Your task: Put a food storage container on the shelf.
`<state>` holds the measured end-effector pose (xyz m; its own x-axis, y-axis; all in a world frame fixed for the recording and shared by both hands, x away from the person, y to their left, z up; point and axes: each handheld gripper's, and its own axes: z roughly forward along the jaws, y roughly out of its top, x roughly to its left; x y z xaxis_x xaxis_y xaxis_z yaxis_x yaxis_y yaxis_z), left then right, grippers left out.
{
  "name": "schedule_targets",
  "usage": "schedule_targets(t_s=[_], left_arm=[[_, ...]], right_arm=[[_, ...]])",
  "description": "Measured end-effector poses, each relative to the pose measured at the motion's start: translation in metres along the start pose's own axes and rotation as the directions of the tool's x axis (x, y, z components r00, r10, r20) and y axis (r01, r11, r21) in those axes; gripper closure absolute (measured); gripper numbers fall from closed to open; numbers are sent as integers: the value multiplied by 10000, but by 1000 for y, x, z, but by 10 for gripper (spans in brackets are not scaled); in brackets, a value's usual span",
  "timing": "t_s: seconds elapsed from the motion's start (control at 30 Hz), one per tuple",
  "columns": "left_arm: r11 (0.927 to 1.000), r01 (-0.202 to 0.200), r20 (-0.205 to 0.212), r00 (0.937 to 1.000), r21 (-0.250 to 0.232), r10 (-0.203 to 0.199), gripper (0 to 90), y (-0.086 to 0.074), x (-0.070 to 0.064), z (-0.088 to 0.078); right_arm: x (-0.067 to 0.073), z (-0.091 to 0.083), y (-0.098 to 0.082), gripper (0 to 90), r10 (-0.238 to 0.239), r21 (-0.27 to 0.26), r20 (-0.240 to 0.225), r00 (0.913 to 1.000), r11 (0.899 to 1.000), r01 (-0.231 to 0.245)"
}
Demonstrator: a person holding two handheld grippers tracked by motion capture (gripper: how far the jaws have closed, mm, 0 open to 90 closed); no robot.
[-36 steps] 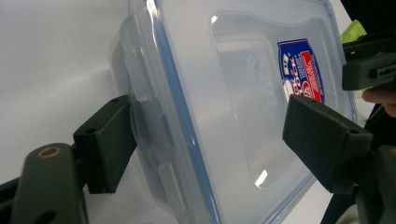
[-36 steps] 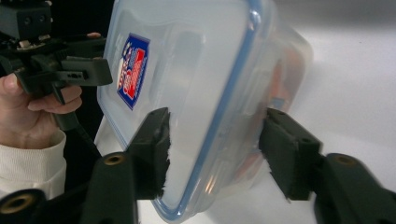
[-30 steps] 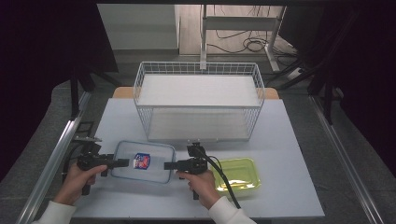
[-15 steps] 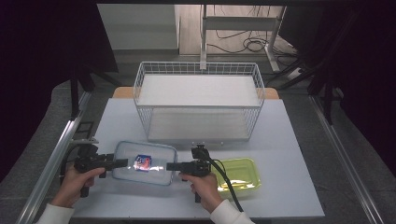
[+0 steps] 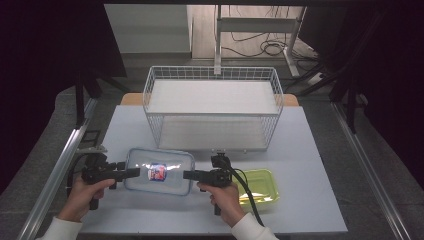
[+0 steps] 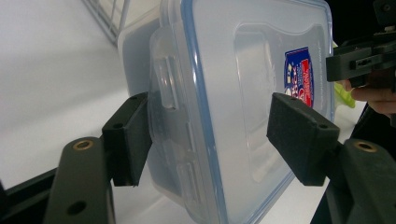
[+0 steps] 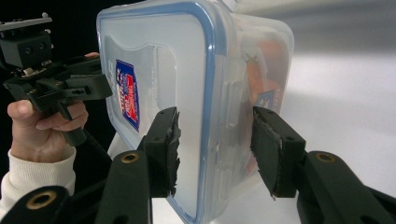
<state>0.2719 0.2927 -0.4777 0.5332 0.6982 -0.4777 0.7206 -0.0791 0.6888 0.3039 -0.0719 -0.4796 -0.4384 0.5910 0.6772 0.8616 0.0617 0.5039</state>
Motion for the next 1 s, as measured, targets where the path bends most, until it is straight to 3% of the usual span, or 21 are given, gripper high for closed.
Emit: schedule_targets(t_s=[0.6,1.0], left_arm=[[9945,-741,61,9972,-734,748,336,37,-49,2],[9896,-997,198,9946,-1036,1022,345,87,-81,15]], right_arm=[[19,-62,22,528,-1143,-750,367,9928,9903,1168],[25,-112,57,528,-1980,-1097,814,9768,9723,2063]])
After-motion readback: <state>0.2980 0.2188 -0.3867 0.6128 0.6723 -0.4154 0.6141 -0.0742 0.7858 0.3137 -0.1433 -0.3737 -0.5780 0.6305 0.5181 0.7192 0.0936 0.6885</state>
